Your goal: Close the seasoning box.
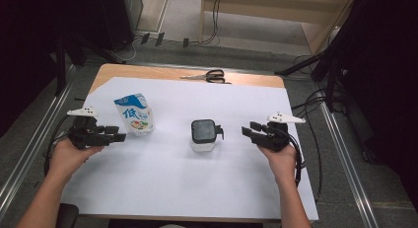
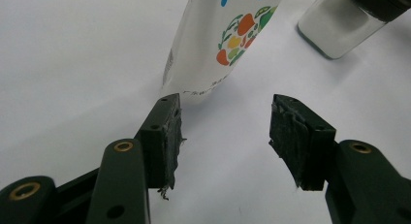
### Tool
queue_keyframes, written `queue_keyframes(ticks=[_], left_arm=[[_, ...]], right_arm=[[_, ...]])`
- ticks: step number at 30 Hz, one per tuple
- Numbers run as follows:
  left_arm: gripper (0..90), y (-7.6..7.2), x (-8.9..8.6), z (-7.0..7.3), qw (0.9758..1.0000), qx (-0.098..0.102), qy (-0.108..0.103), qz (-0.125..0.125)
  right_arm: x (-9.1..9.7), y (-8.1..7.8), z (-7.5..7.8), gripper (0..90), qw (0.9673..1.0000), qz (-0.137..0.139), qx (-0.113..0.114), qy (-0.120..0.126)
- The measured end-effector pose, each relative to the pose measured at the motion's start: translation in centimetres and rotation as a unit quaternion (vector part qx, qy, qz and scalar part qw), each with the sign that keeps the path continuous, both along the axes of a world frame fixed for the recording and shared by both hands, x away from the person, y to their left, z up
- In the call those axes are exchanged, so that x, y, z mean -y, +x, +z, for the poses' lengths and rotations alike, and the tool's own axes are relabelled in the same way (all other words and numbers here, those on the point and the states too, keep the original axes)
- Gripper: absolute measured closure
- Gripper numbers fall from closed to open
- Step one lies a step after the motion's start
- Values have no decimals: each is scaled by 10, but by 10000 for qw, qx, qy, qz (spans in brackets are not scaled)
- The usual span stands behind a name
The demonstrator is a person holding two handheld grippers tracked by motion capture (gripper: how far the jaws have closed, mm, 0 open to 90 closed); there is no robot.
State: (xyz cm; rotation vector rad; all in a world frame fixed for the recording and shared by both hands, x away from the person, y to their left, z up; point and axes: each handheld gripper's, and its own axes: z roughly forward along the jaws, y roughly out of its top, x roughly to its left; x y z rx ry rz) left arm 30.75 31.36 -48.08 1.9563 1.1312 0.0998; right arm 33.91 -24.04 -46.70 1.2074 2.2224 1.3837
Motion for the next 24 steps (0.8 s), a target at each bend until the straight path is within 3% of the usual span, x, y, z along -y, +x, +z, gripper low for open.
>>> queue_keyframes(ticks=[9, 24], left_arm=[[457, 4, 1, -2, 10000, 10, 24, 5], [452, 9, 1, -4, 10000, 8, 46, -16]], right_arm=[[20, -13, -10, 516, 9996, -263, -21, -48], [31, -15, -21, 502, 9984, -556, -52, -86]])
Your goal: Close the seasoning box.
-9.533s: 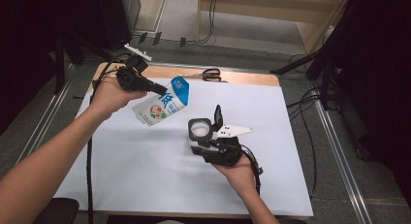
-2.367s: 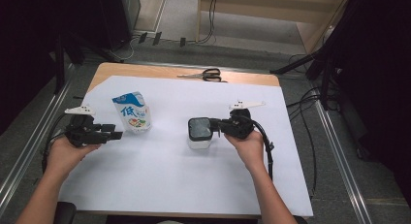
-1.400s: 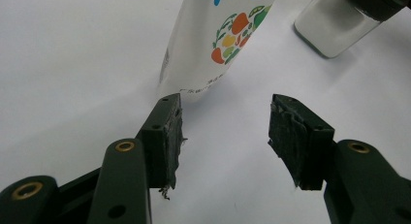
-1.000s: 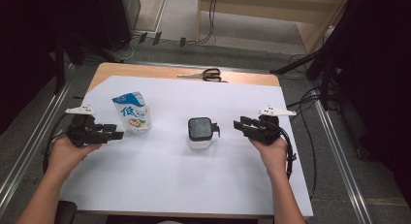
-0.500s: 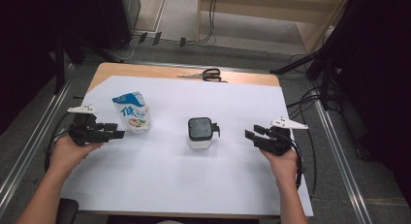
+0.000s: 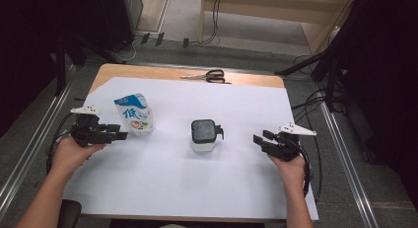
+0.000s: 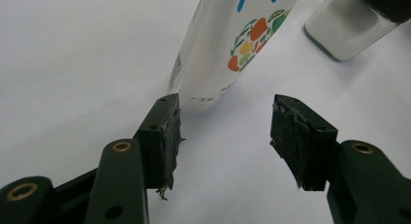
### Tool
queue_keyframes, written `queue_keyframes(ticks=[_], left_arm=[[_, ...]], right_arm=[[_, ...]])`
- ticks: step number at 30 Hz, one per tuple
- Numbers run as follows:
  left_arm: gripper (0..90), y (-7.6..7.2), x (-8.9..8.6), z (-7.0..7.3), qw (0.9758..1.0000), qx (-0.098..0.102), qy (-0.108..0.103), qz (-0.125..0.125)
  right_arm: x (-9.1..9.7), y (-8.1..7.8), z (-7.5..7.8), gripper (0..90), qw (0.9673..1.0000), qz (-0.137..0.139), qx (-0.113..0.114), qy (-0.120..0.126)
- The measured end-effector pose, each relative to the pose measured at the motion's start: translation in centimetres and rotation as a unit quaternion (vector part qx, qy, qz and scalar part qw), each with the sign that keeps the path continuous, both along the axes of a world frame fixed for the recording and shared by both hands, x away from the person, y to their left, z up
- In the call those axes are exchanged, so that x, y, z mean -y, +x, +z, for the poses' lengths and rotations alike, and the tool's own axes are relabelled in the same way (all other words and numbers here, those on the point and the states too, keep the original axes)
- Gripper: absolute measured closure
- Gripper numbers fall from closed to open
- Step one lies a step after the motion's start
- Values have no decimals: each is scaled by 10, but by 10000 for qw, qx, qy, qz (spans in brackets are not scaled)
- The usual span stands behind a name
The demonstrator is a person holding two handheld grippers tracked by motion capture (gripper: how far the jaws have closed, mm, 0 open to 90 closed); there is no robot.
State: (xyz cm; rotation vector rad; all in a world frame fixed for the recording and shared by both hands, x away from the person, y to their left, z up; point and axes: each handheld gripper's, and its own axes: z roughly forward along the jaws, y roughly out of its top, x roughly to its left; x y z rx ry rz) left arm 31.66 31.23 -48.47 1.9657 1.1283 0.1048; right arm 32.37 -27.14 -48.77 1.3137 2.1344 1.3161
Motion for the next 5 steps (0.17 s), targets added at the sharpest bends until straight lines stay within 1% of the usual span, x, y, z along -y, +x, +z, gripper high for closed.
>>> queue_keyframes(ticks=[1, 5], left_arm=[[452, 0, 0, 0, 10000, 6, 11, 8], [450, 0, 0, 0, 10000, -7, -18, 16]], right_arm=[[0, 0, 0, 501, 10000, -55, 10, -25], [-1, 0, -1, 499, 9999, -63, 31, -72]])
